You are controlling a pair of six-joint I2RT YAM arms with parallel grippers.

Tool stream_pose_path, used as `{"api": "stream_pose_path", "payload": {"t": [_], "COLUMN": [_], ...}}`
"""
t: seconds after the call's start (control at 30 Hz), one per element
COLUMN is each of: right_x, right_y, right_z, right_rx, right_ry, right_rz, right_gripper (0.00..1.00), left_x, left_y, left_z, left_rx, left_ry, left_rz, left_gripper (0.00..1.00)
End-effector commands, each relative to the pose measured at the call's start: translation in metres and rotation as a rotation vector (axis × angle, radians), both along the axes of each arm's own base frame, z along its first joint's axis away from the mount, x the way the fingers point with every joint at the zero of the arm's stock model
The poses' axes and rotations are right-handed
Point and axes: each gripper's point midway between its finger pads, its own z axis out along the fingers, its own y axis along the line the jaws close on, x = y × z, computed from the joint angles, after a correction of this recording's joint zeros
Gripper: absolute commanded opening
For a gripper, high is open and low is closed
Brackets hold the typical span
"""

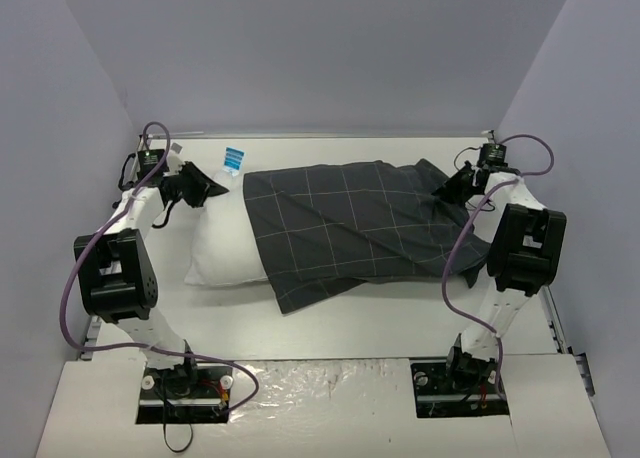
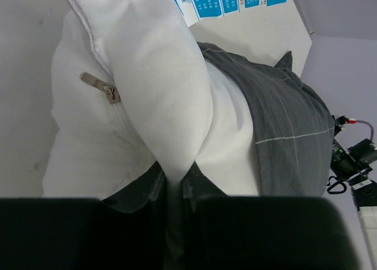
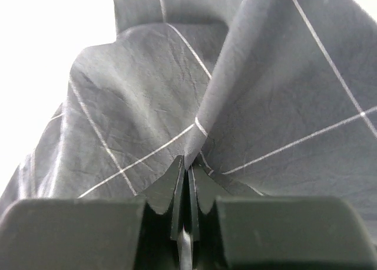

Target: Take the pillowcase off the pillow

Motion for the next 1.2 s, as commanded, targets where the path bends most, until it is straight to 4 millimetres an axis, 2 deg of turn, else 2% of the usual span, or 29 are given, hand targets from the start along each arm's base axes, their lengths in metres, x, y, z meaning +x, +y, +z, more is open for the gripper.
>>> {"api": "stream_pose_path", "payload": {"t": [0.0,0.03,0.07,0.1,0.17,0.23,0.27,0.3,0.37,0.43,0.47,0.53,0.57,0.6,0.67,0.7,0.77,0.8,0.87,0.9,0.97,1.17], "right_x": [0.014,0.011,0.016,0.016,0.015,0.010,0.003,-0.003,-0.020,-0.035,-0.042,-0.052,-0.054,-0.069,-0.074,-0.093,-0.097,-0.101,-0.104,-0.102,-0.101,-0.098], "right_y": [0.003,0.005,0.004,0.002,0.004,0.007,0.011,0.014,0.025,0.034,0.038,0.037,0.028,0.025,0.013,0.011,-0.005,-0.012,-0.023,-0.033,-0.042,-0.071], "right_z": [0.069,0.077,0.110,0.129,0.195,0.238,0.279,0.298,0.349,0.382,0.406,0.443,0.464,0.507,0.540,0.577,0.600,0.609,0.619,0.621,0.621,0.615], "right_rx": [0.030,0.029,-0.002,-0.057,-0.148,-0.240,-0.297,-0.331,-0.426,-0.488,-0.523,-0.591,-0.653,-0.717,-0.764,-0.810,-0.839,-0.861,-0.892,-0.910,-0.923,-0.999], "right_ry": [-0.230,-0.263,-0.357,-0.430,-0.602,-0.718,-0.811,-0.857,-0.980,-1.060,-1.113,-1.190,-1.221,-1.310,-1.367,-1.451,-1.494,-1.510,-1.528,-1.519,-1.507,-1.440], "right_rz": [0.168,0.214,0.264,0.323,0.394,0.445,0.461,0.475,0.504,0.517,0.510,0.483,0.440,0.402,0.342,0.292,0.217,0.175,0.121,0.086,0.058,-0.037], "right_gripper": [0.00,0.00,0.00,0.00,0.00,0.00,0.00,0.00,0.00,0.00,0.00,0.00,0.00,0.00,0.00,0.00,0.00,0.00,0.00,0.00,0.00,0.00], "left_x": [-0.004,-0.006,-0.010,-0.010,-0.011,-0.016,-0.016,-0.018,-0.019,-0.020,-0.019,-0.019,-0.019,-0.018,-0.019,-0.019,-0.020,-0.021,-0.025,-0.027,-0.030,-0.047], "left_y": [-0.002,-0.002,0.003,0.007,0.021,0.031,0.038,0.040,0.044,0.044,0.045,0.045,0.046,0.050,0.054,0.061,0.069,0.080,0.089,0.098,0.105,0.150], "left_z": [0.036,0.036,0.036,0.037,0.043,0.035,0.038,0.033,0.034,0.035,0.038,0.043,0.046,0.048,0.054,0.056,0.063,0.067,0.068,0.068,0.067,0.055], "left_rx": [-0.046,-0.046,-0.045,-0.043,-0.045,-0.066,-0.065,-0.070,-0.070,-0.072,-0.071,-0.068,-0.066,-0.065,-0.065,-0.066,-0.076,-0.082,-0.084,-0.086,-0.093,-0.096], "left_ry": [-0.107,-0.110,-0.111,-0.123,-0.147,-0.126,-0.145,-0.133,-0.140,-0.139,-0.150,-0.166,-0.174,-0.179,-0.195,-0.201,-0.226,-0.240,-0.246,-0.247,-0.244,-0.219], "left_rz": [0.001,0.005,0.025,0.036,0.083,0.129,0.152,0.167,0.183,0.189,0.192,0.193,0.194,0.205,0.214,0.233,0.257,0.283,0.308,0.329,0.343,0.445], "left_gripper": [0.04,0.02,0.02,0.02,0.02,0.02,0.02,0.02,0.02,0.02,0.02,0.02,0.02,0.02,0.02,0.02,0.02,0.02,0.02,0.02,0.02,0.02]}}
